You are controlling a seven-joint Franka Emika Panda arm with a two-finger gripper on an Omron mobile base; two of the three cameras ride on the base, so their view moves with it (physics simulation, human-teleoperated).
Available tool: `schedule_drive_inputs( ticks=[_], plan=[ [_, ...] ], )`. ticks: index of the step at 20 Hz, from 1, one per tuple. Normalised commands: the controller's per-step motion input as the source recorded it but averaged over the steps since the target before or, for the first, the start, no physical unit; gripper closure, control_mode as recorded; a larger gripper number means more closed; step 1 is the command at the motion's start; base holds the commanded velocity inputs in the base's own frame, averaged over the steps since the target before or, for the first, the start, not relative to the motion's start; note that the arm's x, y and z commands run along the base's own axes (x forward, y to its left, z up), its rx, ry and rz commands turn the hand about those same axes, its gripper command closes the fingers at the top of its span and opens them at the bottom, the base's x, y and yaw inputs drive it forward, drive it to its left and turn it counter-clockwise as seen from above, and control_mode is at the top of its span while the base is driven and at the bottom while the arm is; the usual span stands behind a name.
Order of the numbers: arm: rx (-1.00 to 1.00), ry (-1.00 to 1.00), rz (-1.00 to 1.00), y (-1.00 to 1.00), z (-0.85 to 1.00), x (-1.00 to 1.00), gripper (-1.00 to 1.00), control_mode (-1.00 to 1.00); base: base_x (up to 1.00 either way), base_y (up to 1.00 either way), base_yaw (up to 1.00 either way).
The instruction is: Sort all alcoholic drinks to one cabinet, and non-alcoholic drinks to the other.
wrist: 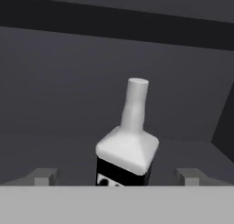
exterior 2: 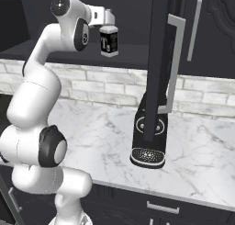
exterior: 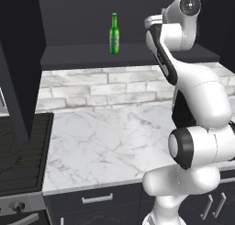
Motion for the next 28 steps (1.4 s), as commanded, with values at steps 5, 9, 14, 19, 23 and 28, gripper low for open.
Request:
schedule_drive_inputs(
  ticks=[5,9,14,19,23,28],
  plan=[
    [0.0,0.0,0.0,0.0,0.0,-0.51,-1.0,-1.0,0.0,0.0,0.0],
    [0.0,0.0,0.0,0.01,0.0,-0.54,-1.0,-1.0,0.0,0.0,0.0],
    [0.0,0.0,0.0,0.01,0.0,-0.54,-1.0,-1.0,0.0,0.0,0.0],
    [0.0,0.0,0.0,0.02,0.0,-0.55,-1.0,-1.0,0.0,0.0,0.0],
    [0.0,0.0,0.0,0.03,0.0,-0.57,-1.0,-1.0,0.0,0.0,0.0],
    [0.0,0.0,0.0,0.01,0.0,-0.65,-1.0,-1.0,0.0,0.0,0.0]
  ],
)
